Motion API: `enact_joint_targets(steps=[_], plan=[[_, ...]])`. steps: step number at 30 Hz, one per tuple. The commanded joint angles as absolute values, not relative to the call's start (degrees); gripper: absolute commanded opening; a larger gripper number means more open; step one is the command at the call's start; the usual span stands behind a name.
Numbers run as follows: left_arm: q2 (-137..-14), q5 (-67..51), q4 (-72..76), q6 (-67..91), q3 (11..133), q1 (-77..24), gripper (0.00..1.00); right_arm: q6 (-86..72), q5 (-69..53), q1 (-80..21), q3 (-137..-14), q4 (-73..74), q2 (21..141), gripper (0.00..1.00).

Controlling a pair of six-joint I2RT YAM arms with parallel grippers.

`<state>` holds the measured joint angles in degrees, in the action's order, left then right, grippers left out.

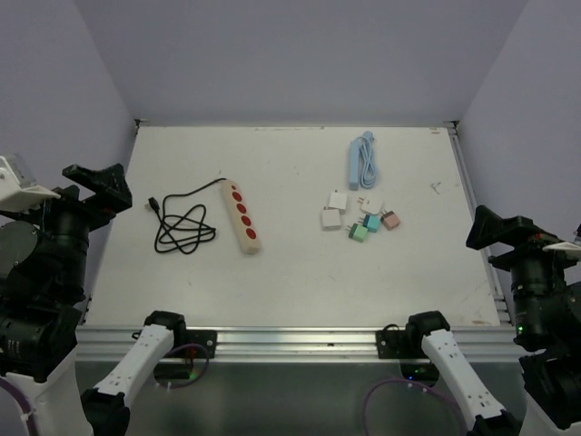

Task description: Pull the plug off the socket

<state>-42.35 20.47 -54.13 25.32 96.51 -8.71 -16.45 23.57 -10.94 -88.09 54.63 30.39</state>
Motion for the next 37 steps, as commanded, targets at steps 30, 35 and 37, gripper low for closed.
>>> enact_joint_targets(steps=[30,35,37], plan=[[-37.18,29.27,-55.64,26.89,91.23,-9.67,1.0,-12.13,27.33,-13.01,-79.72,45.44,24.17,0.99],[-37.35,29.18,-55.28,26.81,91.05,-9.76,1.0,-11.95,27.25,-13.01,-79.45,44.91,24.26,0.99],[-37.44,29.27,-55.37,26.72,90.88,-9.76,1.0,-11.95,27.25,-13.01,-79.01,44.74,24.0,0.99]])
